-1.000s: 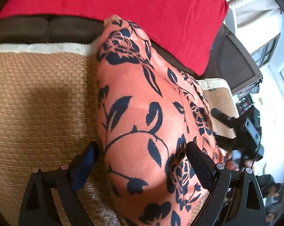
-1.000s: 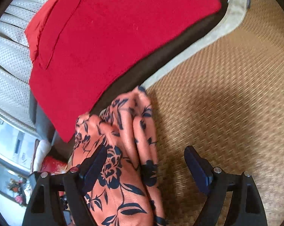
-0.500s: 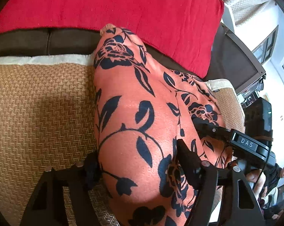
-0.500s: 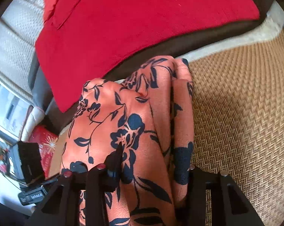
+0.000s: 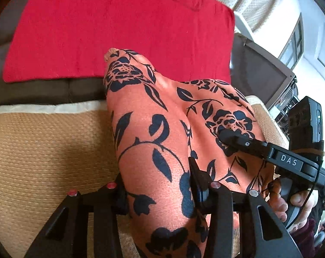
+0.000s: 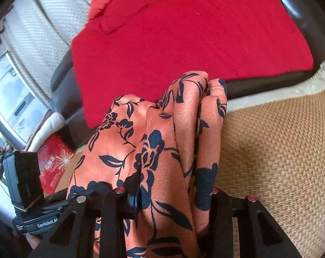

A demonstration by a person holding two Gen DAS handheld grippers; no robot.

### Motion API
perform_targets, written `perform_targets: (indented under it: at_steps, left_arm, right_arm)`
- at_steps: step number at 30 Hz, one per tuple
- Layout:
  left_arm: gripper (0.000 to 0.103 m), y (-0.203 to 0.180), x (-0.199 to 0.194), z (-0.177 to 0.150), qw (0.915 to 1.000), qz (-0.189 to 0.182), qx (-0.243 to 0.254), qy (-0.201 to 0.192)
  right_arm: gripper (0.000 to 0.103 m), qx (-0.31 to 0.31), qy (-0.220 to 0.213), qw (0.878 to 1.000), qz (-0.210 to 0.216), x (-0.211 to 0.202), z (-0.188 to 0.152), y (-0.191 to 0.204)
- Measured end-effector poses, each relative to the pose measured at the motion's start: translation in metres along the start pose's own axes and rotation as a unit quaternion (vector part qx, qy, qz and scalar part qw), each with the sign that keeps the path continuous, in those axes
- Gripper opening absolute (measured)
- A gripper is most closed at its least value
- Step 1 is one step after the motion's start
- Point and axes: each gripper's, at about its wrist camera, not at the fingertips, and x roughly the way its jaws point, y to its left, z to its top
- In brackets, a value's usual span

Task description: Fold small clothes

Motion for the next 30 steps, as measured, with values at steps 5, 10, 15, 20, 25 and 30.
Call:
perform_targets:
  at_steps: [5, 10, 15, 20, 25, 30]
  left_arm:
    - [0.045, -0.001, -0.039, -0.014, 0.9996, 0.009, 0.012, -0.023]
    - [0.045, -0.001, -0.068, -0.022, 0.9987, 0.029, 0.021, -0.036]
    - [0.045, 0.001, -0.094, -0.039, 0.9979, 0.046, 0.019, -0.042]
    - [0.045, 0.001, -0.104, -0.049, 0.9972, 0.06, 0.019, -0.04]
    - [0.045, 0.0, -0.101, -0.063, 0.9973, 0.068, 0.012, -0.025]
    - [0.046, 0.005, -0.074, -0.079, 0.9951, 0.097, 0.017, 0.015]
  right_arm:
    - [0.038, -0.022, -0.024, 0.999, 0.018, -0.016, -0.009, 0.037]
    - [0.038, -0.032, -0.035, 0.998, 0.03, -0.032, -0.02, 0.064]
    - [0.038, -0.032, -0.034, 0.998, 0.043, -0.042, -0.034, 0.075]
    - [0.038, -0.028, -0.031, 0.998, 0.052, -0.042, -0.048, 0.084]
    - [0.038, -0.017, -0.016, 0.998, 0.056, -0.043, -0.066, 0.081]
    - [0.038, 0.005, 0.009, 0.999, 0.041, -0.026, -0.084, 0.067]
